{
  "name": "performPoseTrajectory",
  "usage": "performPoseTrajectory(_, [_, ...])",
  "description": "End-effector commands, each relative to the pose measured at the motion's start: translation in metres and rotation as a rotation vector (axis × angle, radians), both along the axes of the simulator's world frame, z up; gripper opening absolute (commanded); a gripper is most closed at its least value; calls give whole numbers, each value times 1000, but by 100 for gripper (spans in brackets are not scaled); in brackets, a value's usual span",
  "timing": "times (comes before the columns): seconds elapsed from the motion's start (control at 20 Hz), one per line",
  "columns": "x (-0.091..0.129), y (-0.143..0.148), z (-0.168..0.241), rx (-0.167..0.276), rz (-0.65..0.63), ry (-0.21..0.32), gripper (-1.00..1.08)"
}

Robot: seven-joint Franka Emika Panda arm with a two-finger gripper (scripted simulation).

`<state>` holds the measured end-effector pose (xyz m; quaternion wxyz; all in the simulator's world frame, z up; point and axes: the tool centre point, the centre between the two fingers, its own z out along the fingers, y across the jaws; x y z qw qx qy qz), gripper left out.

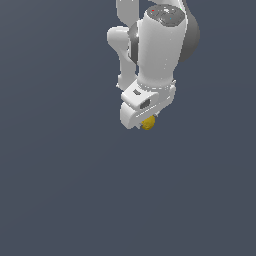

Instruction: Pick up the object and move it to a goal position.

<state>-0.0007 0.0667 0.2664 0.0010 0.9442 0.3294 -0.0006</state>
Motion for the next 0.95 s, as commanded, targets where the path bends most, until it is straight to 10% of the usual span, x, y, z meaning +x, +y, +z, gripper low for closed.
performPoseTrajectory(0.0, [-6, 12, 27, 0, 0, 0, -100])
performPoseTrajectory(0.9, [-20, 54, 114, 2, -2, -1, -100])
